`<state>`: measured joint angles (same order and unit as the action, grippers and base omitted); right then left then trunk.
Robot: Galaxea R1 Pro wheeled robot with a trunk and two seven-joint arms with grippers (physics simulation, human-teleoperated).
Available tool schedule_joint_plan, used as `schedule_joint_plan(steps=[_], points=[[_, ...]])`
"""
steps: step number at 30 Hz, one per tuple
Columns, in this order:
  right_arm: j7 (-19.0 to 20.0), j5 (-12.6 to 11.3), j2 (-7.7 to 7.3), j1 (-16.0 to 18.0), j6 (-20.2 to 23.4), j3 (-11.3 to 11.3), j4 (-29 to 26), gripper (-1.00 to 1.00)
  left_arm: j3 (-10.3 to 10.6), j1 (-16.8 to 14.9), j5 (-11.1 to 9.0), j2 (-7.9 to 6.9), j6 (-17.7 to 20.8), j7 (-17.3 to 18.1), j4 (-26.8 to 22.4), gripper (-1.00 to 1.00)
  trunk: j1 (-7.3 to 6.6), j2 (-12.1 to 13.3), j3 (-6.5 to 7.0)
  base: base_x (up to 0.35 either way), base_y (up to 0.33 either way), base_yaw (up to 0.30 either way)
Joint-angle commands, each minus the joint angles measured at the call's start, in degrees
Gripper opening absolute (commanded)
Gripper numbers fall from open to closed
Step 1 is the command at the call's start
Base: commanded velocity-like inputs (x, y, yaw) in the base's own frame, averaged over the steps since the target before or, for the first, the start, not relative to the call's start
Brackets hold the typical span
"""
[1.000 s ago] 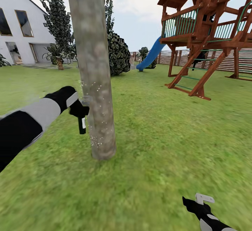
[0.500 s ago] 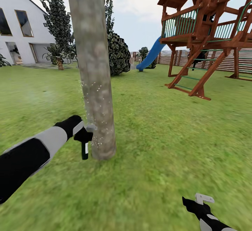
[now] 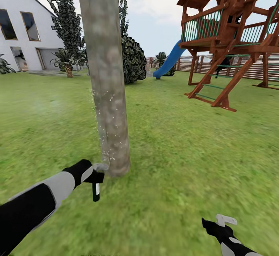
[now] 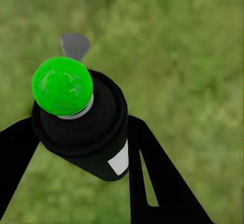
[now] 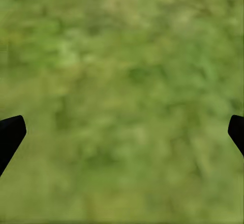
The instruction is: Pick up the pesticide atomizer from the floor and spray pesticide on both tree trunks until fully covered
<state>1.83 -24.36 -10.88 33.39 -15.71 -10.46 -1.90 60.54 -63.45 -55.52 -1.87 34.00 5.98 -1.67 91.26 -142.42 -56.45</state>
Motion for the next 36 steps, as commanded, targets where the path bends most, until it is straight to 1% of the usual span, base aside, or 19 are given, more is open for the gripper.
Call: schedule_joint_plan(steps=[1,2,4,6,14,26,32,36], points=[[0.19,-0.6,-0.01,0.03,-0.2,-0.43,0.06,1.0,0.53,0.86,-0.71,-0.04,-1.84,0.26,-0.03,-1.0,-0.02,-0.03,-0.04,0.005,0.0,0.237],[0.19,-0.6,-0.01,0.03,-0.2,-0.43,0.06,1.0,0.54,1.33,-1.95,-0.11,-3.22,0.26,0.0,-1.0,-0.02,-0.03,-0.04,0.096,-0.078,0.246],[0.19,-0.6,-0.01,0.05,-0.2,-0.43,0.06,1.0,0.55,1.68,-3.37,-0.11,-4.14,0.26,0.0,-1.0,-0.02,-0.03,-0.04,0.163,-0.177,0.249],[0.19,-0.6,-0.01,0.02,-0.2,-0.43,0.06,1.0,0.55,2.14,-3.77,-0.15,-5.65,0.26,0.05,-1.0,-0.02,-0.03,-0.04,0.199,-0.229,0.201],[0.19,-0.6,0.0,0.03,-0.2,-0.43,0.06,1.0,0.55,2.54,-3.83,0.0,-6.31,0.26,-0.05,-1.0,-0.02,-0.03,-0.04,0.187,-0.258,0.069],[0.19,-0.6,0.05,0.05,-0.2,-0.43,0.06,1.0,0.55,2.54,-3.86,0.11,-6.32,0.25,-0.09,-1.0,-0.02,-0.03,-0.04,0.005,-0.327,0.242],[0.19,-0.51,0.07,0.06,-0.2,-0.43,0.06,1.0,0.55,2.54,-3.88,0.11,-6.29,0.25,-0.09,-1.0,-0.02,-0.03,-0.04,0.0,-0.329,0.051],[0.19,-0.51,0.07,0.03,-0.2,-0.43,0.06,1.0,0.55,2.54,-3.86,0.11,-6.32,0.25,-0.17,-1.0,-0.02,-0.03,-0.04,0.0,-0.329,0.195]])
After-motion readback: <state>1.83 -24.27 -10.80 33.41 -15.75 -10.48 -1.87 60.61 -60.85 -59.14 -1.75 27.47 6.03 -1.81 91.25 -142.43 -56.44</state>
